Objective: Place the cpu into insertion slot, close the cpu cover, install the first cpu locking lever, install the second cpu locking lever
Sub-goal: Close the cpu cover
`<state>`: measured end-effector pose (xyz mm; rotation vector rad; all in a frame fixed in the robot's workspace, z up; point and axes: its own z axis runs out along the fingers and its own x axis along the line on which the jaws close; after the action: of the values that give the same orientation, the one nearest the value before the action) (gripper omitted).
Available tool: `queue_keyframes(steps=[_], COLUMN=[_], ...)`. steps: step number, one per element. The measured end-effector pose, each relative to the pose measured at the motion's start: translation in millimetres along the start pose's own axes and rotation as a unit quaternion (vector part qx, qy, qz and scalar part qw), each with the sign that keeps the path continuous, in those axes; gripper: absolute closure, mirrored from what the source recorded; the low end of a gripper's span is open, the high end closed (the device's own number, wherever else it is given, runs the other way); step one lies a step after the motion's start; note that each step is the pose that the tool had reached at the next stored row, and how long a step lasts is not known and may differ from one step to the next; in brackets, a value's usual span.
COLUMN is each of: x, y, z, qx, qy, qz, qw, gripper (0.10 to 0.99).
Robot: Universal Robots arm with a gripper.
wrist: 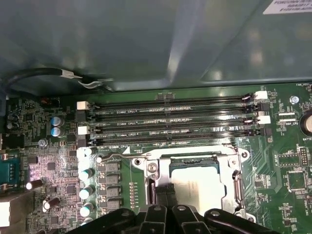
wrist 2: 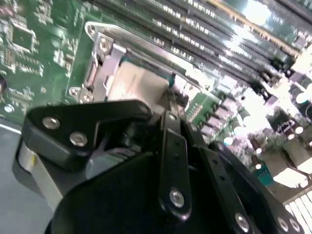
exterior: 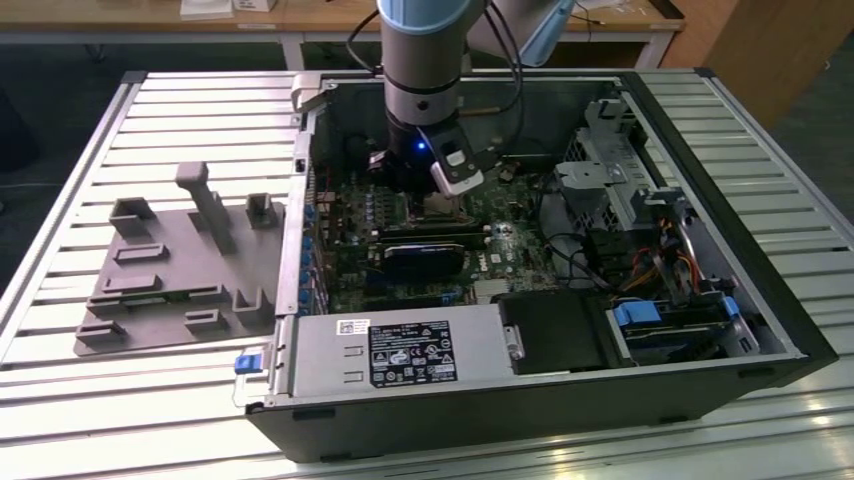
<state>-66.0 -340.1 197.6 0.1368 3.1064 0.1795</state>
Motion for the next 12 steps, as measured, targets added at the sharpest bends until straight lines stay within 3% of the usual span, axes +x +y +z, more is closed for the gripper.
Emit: queue_keyframes(steps=[3,9,12], x=[-0.3,-0.4,-0.5], y=[0.5,1.9,2.0], z=[-2.6,-16.0,-17.0], qx=[-0.0003,0.0001,0.0005], qy=[-0.0004,-0.0001,-0.0002], qz=[0.0,0.0,0.0], qw=[1.0,1.0,1.0], gripper=[0.984,0.984,0.984])
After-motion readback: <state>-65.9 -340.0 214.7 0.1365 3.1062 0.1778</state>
